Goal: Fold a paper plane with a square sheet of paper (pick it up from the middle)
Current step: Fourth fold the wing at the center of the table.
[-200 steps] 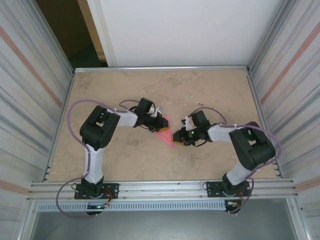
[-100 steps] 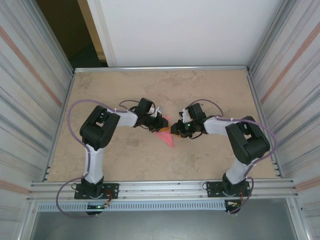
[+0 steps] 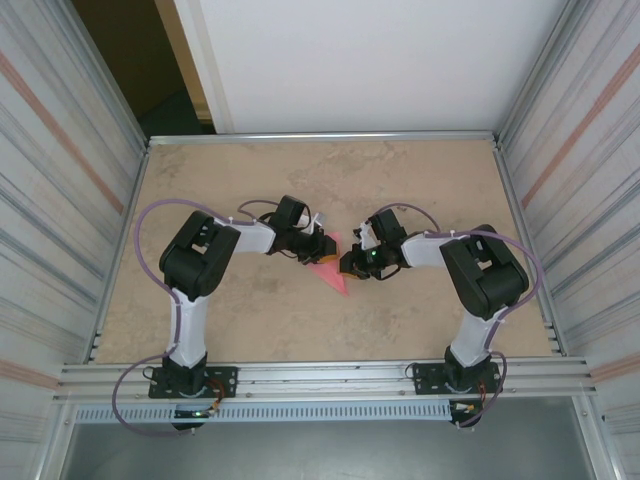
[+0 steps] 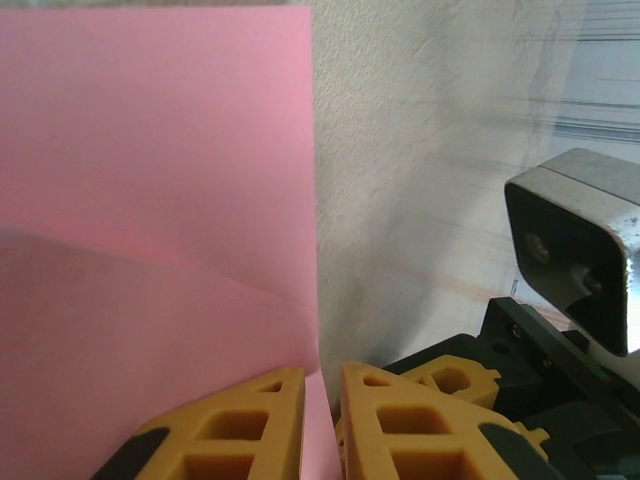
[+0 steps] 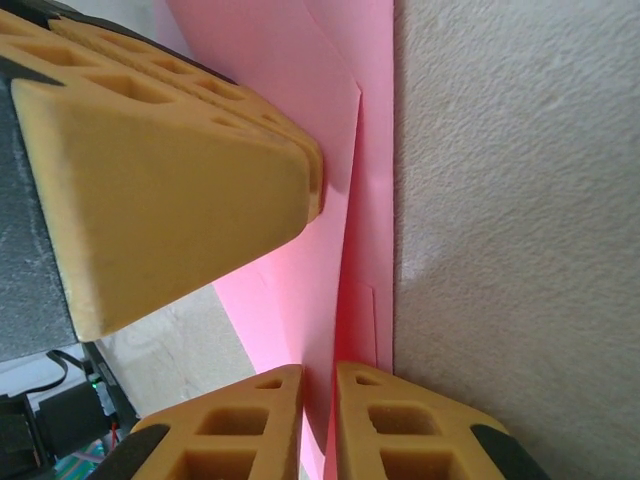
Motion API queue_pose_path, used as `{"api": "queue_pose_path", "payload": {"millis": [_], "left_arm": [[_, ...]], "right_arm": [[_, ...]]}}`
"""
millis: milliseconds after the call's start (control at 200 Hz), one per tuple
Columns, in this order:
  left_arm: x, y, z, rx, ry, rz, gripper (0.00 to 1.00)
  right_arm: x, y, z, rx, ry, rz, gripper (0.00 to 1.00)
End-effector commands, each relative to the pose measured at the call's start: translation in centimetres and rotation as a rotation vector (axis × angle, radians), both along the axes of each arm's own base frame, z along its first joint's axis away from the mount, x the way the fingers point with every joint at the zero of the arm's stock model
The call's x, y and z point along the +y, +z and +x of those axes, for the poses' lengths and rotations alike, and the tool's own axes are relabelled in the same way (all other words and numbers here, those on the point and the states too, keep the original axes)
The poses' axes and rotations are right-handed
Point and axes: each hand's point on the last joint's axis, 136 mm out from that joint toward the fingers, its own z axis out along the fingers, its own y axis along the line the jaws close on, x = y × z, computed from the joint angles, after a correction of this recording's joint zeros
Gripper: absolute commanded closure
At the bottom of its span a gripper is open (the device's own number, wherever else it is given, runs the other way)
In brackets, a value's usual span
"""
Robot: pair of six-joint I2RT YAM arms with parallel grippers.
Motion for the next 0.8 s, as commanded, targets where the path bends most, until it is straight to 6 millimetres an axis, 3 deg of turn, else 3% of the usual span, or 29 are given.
{"api": "queue_pose_path", "payload": {"millis": [0, 236, 411, 792], "left_arm": [[-0.2, 0.5, -0.3, -0.005, -0.004, 0.000, 0.81], [0.2, 2.7, 0.2, -0.047, 0.027, -0.029, 0.80], [2.6, 3.7, 0.5, -0.074, 0.118, -0.052, 0.68], [5.3, -0.4, -0.9, 0.023, 0.197, 0.069, 0.70]], "right_arm": [[0.4, -0.2, 0.1, 0.016, 0.002, 0.032, 0.87], [0.0, -0.9, -0.3, 0.038, -0.010, 0.049, 0.96], [-0.2, -1.0, -0.4, 0.047, -0.016, 0.074, 1.00], [-0.4, -1.0, -0.4, 0.048, -0.027, 0.105, 1.00]]}}
